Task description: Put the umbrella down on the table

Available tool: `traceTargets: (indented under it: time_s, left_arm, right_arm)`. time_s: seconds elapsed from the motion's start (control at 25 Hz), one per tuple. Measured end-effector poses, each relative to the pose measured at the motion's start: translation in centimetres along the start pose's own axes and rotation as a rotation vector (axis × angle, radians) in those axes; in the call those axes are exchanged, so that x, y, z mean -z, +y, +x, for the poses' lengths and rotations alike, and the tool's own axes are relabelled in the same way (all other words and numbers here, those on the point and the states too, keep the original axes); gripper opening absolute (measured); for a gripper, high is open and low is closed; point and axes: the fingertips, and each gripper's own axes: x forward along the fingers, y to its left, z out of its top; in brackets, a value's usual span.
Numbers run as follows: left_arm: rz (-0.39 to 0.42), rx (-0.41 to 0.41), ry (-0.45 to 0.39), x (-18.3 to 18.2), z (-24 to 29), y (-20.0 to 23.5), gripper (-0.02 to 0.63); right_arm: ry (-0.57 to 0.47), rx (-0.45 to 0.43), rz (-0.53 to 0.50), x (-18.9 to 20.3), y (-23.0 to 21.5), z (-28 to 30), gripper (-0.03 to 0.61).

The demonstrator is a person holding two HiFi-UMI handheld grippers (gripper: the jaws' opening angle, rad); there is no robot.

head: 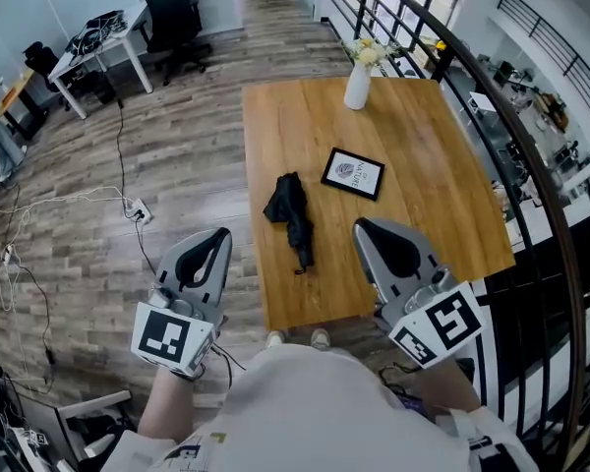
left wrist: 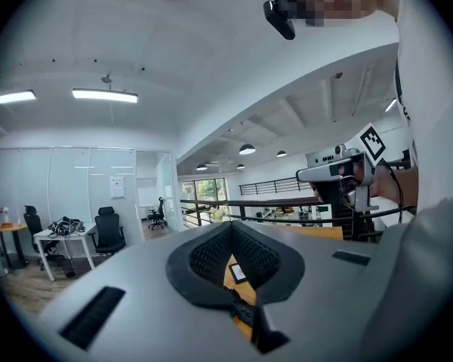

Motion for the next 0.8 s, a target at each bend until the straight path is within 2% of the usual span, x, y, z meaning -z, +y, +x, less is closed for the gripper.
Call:
traceTargets:
  time_s: [0.12, 0.4, 0.8]
  left_arm:
    - [-0.014, 0.003, 0.012, 0.5, -0.3, -0.9, 0.017]
    - [-0.015, -0.018, 0.009, 0.9, -0.4, -0.9, 0.017]
    - [-0.060, -0.007, -0.004, 0.0, 0.0, -1.6, 0.017]
  right_arm:
    - [0.017, 0.021, -0.025, 0.9, -0.4, -0.6, 0.026]
    - [0.026, 0.047, 0.002, 2.7, -1.7, -0.9, 0.026]
    - [0.003, 0.069, -0.016, 1.2, -2.9, -0.9, 0.026]
